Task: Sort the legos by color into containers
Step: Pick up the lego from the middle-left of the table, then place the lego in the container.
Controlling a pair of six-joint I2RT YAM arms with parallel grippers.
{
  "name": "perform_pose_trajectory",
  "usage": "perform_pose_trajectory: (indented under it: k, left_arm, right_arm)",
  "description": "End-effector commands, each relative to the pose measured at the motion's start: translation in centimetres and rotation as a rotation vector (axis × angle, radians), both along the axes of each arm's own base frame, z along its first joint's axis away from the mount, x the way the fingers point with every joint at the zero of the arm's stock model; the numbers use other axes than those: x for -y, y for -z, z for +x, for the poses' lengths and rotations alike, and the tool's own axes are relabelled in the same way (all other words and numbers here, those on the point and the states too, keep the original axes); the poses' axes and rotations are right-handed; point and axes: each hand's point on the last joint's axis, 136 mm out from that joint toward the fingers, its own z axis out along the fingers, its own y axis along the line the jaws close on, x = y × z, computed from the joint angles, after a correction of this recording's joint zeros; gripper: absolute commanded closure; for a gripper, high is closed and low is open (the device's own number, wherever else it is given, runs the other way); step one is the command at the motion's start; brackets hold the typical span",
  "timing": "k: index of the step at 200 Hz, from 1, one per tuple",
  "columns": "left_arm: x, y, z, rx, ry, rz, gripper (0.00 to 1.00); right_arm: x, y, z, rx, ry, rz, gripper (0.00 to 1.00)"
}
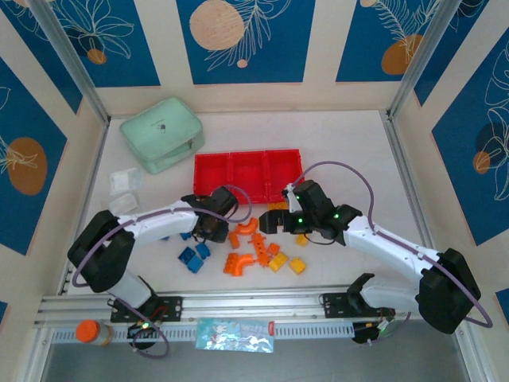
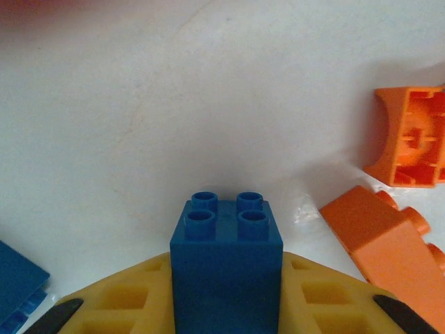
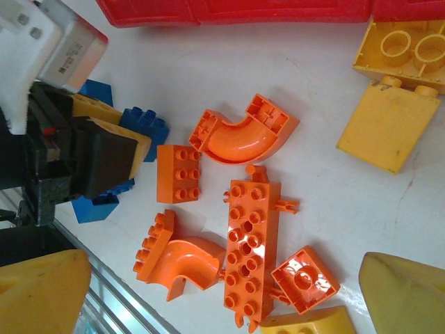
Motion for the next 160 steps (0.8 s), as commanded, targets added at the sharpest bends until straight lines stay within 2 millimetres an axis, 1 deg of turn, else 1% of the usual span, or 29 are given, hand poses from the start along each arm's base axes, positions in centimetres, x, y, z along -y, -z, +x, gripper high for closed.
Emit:
perform_pose_trajectory:
  k: [1, 26, 45, 68, 92, 102, 119, 141, 160]
  left_arm:
    - [0.1, -3.5, 0.9, 0.080, -0.014, -0.029, 0.73]
    - [-0.3, -6.9, 2.5, 0.169, -0.043, -0.041, 0.73]
    - [-0.8, -9.4, 4.8, 0.238, -0.085, -0.057, 0.73]
    - [-1.4, -11.1, 7.8, 0.282, -0.140, -0.057, 0.73]
    - [-2.1, -11.3, 11.2, 0.300, -0.198, -0.047, 0.73]
    - [-2.6, -11.1, 12.6, 0.306, -0.232, -0.040, 0.73]
    - [-2.9, -10.3, 14.9, 0.292, -0.281, -0.071, 0.73]
    - [-2.7, -9.2, 17.1, 0.278, -0.303, -0.084, 0.73]
    - [-2.6, -8.2, 18.5, 0.265, -0.315, -0.068, 0.73]
  right_arm:
    - [-0.7, -1.6, 0.6, 0.029, -0.020, 0.016, 0.01]
    - [-1.2, -2.8, 1.4, 0.056, -0.028, 0.027, 0.01]
    - [-1.8, -3.6, 2.3, 0.081, -0.029, 0.042, 0.01]
    - [-2.5, -4.5, 3.6, 0.108, -0.026, 0.043, 0.01]
    - [-2.4, -4.8, 5.1, 0.134, 0.000, 0.027, 0.01]
    - [-2.4, -4.9, 5.6, 0.137, 0.012, 0.031, 0.01]
    - [-2.4, -5.1, 6.2, 0.140, 0.021, 0.038, 0.01]
    - [-2.4, -5.0, 6.5, 0.145, 0.020, 0.034, 0.01]
    - [-2.3, -4.8, 6.8, 0.137, 0.023, 0.031, 0.01]
